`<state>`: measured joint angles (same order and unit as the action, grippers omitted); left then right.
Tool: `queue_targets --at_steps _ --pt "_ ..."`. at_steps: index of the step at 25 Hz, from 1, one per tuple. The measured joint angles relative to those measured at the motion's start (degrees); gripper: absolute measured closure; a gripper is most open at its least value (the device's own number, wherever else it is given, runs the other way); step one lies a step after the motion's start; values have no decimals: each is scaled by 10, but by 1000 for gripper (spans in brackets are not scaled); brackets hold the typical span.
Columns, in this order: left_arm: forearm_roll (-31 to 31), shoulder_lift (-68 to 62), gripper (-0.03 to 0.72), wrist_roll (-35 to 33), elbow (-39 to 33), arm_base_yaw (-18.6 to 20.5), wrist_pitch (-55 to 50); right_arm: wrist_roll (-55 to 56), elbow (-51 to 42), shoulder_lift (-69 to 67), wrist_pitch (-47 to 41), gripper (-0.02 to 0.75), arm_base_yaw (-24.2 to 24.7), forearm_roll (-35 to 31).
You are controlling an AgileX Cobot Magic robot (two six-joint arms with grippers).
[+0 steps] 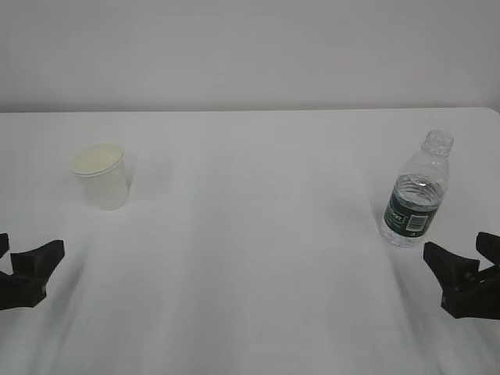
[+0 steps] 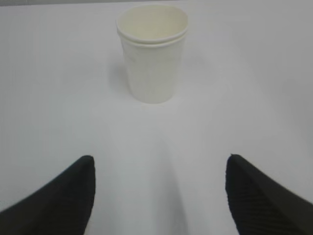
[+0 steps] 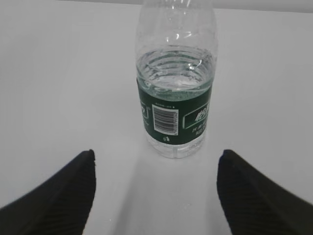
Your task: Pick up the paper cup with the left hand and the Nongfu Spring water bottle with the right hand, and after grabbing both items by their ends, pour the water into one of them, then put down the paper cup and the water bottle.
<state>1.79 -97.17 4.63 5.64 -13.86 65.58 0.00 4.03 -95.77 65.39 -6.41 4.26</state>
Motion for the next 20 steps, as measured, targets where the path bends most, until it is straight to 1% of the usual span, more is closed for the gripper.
queue_targets --at_steps 11,20 --pt "0 -53 83 0 35 0 0 0 12 0 0 148 0 0" --pt "0 -78 92 0 37 0 0 3 27 0 0 148 0 -10"
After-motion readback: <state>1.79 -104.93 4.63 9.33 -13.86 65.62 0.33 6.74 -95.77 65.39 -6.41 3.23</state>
